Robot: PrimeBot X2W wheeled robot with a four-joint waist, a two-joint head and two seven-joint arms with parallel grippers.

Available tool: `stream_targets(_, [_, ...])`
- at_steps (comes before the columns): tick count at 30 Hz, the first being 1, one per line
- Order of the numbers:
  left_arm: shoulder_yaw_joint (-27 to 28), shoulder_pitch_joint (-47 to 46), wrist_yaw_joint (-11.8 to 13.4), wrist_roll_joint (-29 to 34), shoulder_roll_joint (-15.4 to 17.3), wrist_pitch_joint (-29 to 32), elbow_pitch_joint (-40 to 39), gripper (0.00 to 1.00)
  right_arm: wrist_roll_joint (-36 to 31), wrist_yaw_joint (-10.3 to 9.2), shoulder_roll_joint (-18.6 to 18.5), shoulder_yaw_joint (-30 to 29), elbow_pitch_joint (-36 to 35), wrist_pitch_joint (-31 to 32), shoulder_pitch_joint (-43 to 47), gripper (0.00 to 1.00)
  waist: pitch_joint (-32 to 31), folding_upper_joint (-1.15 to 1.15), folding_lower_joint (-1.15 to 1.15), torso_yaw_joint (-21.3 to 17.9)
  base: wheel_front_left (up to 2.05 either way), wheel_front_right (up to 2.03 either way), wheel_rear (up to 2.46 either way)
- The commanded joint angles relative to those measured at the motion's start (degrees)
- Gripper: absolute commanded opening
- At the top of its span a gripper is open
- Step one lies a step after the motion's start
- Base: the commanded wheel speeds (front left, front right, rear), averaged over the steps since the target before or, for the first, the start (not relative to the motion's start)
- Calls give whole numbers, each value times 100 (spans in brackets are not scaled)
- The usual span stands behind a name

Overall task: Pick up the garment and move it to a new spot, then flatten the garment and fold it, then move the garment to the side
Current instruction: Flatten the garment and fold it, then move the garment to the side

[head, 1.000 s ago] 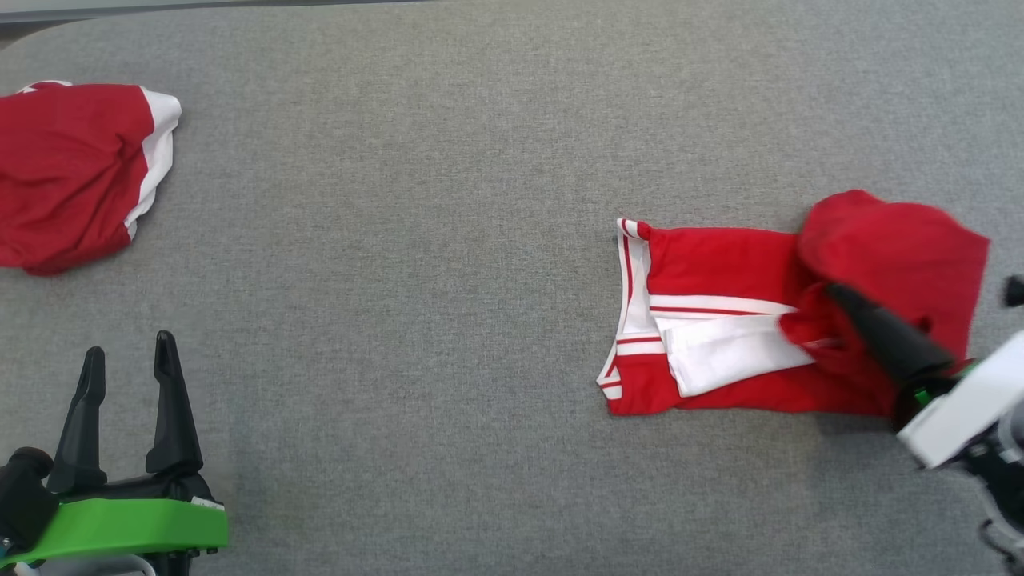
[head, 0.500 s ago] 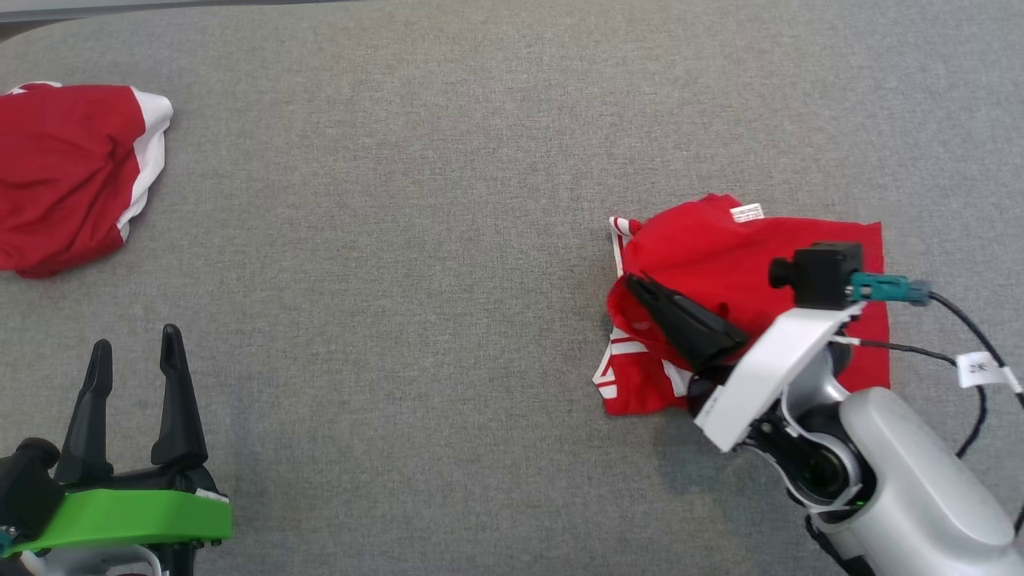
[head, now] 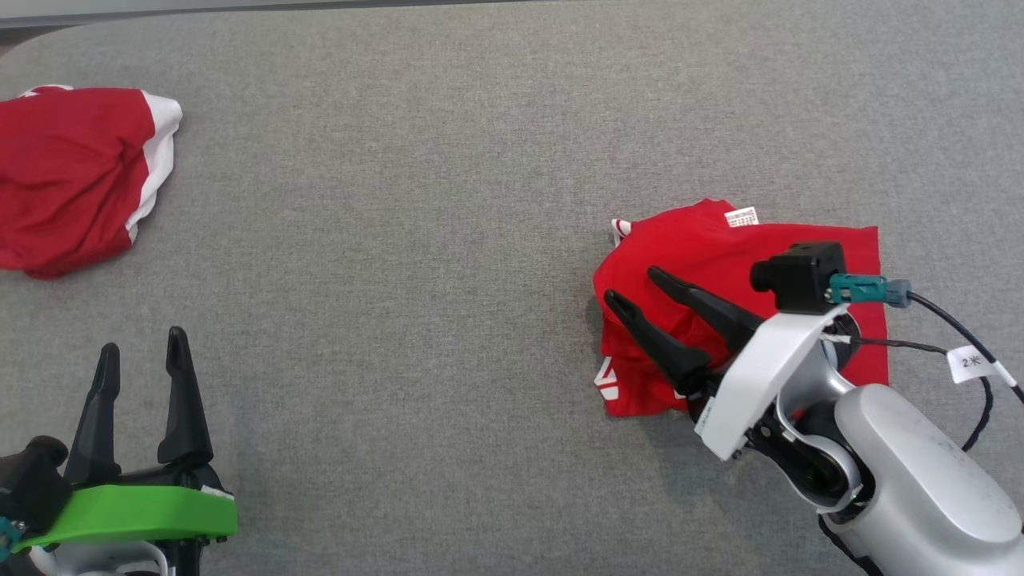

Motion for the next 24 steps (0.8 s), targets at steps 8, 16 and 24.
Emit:
stream_targets(8, [120, 142, 13, -20, 5, -33, -50, 100, 55, 2, -512, -887, -1198, 84, 772, 100, -123, 0, 0, -222, 0, 0, 0])
stream_targets(16, [65, 72, -43, 130, -143, -51, -217, 100, 101, 3, -594, -2744, -884, 434, 1788, 100, -20, 0, 0, -221, 0, 0, 0])
stream_targets(24, [-55, -44, -96, 324, -276, -60, -127, 100, 278, 2, -449, -2882, 76, 350, 1650, 100, -35, 0, 0, -5, 0, 0, 0])
